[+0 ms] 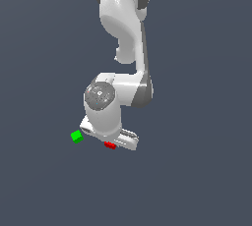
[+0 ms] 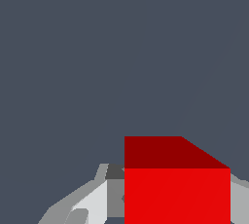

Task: Stack the red cube on top of the green cube.

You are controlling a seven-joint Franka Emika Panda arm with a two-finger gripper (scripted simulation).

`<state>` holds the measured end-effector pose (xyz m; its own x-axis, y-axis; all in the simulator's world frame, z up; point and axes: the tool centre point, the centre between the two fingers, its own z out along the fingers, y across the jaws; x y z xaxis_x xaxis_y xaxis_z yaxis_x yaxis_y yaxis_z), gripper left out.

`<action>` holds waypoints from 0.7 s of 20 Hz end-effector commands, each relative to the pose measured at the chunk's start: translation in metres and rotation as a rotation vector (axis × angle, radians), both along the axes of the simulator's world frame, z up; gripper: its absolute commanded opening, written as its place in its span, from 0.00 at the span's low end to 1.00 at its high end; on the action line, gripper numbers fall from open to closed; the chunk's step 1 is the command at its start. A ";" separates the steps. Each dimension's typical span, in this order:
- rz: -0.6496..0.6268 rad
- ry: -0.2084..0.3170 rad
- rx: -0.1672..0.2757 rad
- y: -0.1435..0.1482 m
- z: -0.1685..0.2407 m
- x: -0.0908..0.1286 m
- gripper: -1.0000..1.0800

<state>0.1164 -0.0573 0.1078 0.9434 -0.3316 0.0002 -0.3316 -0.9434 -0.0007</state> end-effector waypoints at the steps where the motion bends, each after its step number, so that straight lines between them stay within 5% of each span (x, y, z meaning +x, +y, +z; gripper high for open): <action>1: -0.002 0.000 -0.001 -0.023 -0.006 -0.008 0.00; 14: -0.002 0.000 -0.001 -0.148 -0.040 -0.051 0.00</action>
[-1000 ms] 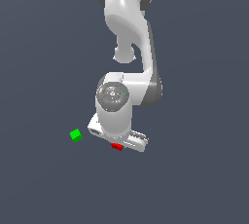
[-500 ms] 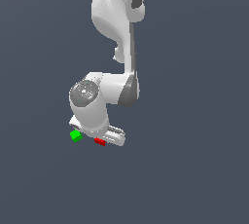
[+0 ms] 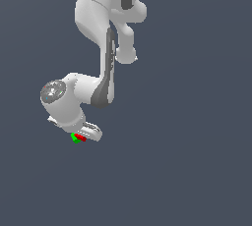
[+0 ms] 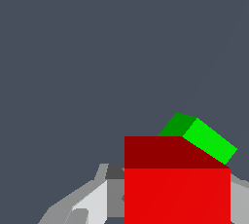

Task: Stack the red cube on top of the green cube.

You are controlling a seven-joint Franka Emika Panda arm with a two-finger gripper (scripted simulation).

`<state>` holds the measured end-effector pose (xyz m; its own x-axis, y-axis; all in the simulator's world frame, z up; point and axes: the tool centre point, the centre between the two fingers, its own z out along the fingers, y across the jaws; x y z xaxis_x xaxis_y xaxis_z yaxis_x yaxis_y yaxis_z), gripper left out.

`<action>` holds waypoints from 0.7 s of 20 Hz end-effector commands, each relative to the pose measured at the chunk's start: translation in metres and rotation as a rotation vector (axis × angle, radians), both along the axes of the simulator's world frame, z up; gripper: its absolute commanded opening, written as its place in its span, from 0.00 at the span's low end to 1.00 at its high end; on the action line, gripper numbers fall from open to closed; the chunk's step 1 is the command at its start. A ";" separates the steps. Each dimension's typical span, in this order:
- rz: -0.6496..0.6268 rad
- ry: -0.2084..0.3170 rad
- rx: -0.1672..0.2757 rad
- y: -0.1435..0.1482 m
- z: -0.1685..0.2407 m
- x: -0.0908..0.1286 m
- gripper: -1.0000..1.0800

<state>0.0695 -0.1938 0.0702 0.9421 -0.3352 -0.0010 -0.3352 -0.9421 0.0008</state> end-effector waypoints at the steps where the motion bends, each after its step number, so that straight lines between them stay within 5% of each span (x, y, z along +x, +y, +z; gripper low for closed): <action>1: 0.002 -0.001 0.000 -0.018 -0.005 -0.006 0.00; 9: 0.002 -0.001 0.000 -0.039 -0.011 -0.010 0.00; 10: 0.002 -0.001 0.000 -0.039 -0.011 -0.010 0.96; 14: 0.002 -0.001 0.000 -0.039 -0.011 -0.010 0.96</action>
